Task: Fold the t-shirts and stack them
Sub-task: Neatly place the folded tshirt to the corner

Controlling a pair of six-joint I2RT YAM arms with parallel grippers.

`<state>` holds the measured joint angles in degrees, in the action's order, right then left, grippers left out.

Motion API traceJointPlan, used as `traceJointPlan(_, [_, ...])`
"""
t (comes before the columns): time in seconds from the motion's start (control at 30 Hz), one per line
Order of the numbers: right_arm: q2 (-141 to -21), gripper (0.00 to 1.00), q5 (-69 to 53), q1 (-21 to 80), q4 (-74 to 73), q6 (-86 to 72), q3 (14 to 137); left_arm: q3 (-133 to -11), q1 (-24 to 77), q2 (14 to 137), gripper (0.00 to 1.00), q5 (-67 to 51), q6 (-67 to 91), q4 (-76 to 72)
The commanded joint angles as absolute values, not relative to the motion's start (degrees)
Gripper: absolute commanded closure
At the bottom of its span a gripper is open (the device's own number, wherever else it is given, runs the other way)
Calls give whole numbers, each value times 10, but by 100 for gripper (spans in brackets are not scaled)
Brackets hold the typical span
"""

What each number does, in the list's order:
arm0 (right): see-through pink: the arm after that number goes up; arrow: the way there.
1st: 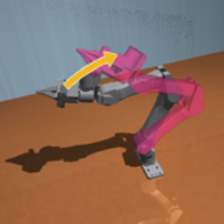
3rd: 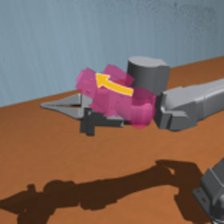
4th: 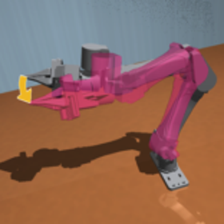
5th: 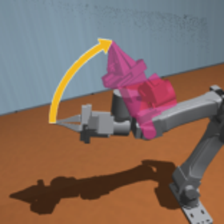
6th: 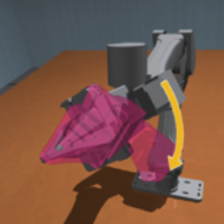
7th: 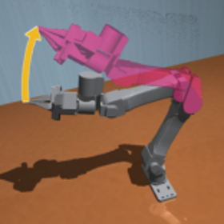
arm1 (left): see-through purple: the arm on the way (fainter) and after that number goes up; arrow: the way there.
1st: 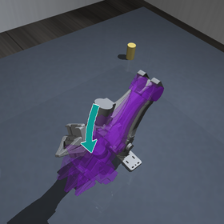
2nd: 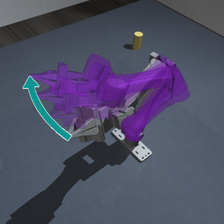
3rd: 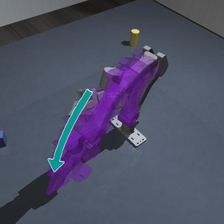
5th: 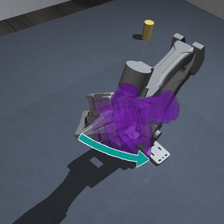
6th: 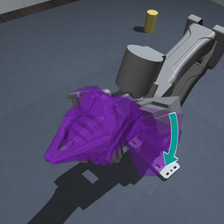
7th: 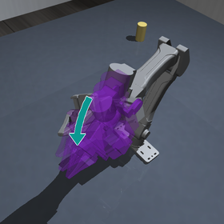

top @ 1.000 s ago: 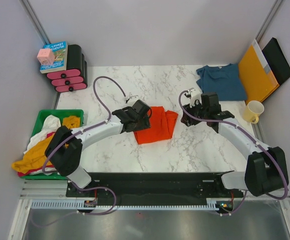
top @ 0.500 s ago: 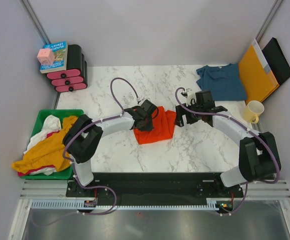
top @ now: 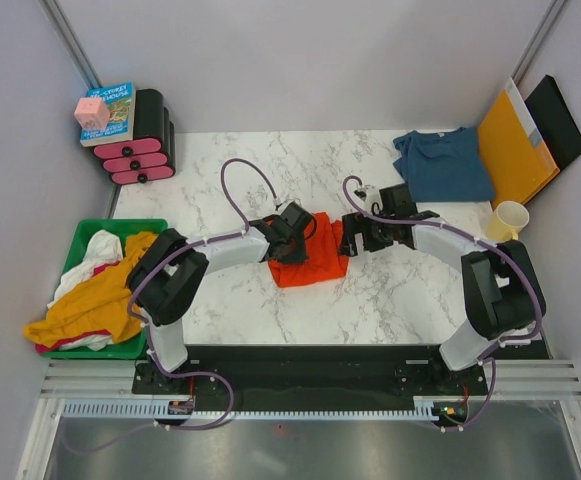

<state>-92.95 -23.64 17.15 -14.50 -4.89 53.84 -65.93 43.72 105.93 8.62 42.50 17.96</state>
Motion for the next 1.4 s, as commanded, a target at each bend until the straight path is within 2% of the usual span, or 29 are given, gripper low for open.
traceJointPlan(0.0, [-970,2,-257,185,-104,-69,570,-634,438,1062,87,72,428,202])
traceJointPlan(0.5, [-1071,2,-242,203,-76,-103,591,-609,438,1024,87,74,438,210])
traceJointPlan(0.8, [-1070,2,-250,248,-87,-91,562,-612,438,1033,87,76,442,214])
traceJointPlan(0.9, [-1073,6,-250,256,-93,-87,549,-613,439,1035,87,74,446,214])
traceJointPlan(1.0, [-1066,16,-246,258,-95,-86,537,-614,438,1037,87,76,446,214])
traceJointPlan(1.1, [-1060,31,-247,260,-98,-88,533,-619,438,1037,87,76,445,214])
traceJointPlan(1.13, [-1060,42,-246,260,-98,-91,531,-620,438,1038,87,76,445,214])
traceJointPlan(1.17, [-1059,49,-244,260,-98,-91,531,-620,438,1039,87,76,445,215])
traceJointPlan(1.2, [-1059,63,-243,260,-98,-93,530,-623,439,1039,87,77,445,214])
traceJointPlan(1.23, [-1059,70,-243,260,-98,-96,529,-624,438,1040,87,77,445,215])
traceJointPlan(1.3, [-1060,83,-243,260,-98,-98,528,-626,439,1041,87,76,445,216])
traceJointPlan(1.37, [-1061,85,-245,260,-98,-99,529,-626,439,1041,87,76,445,216])
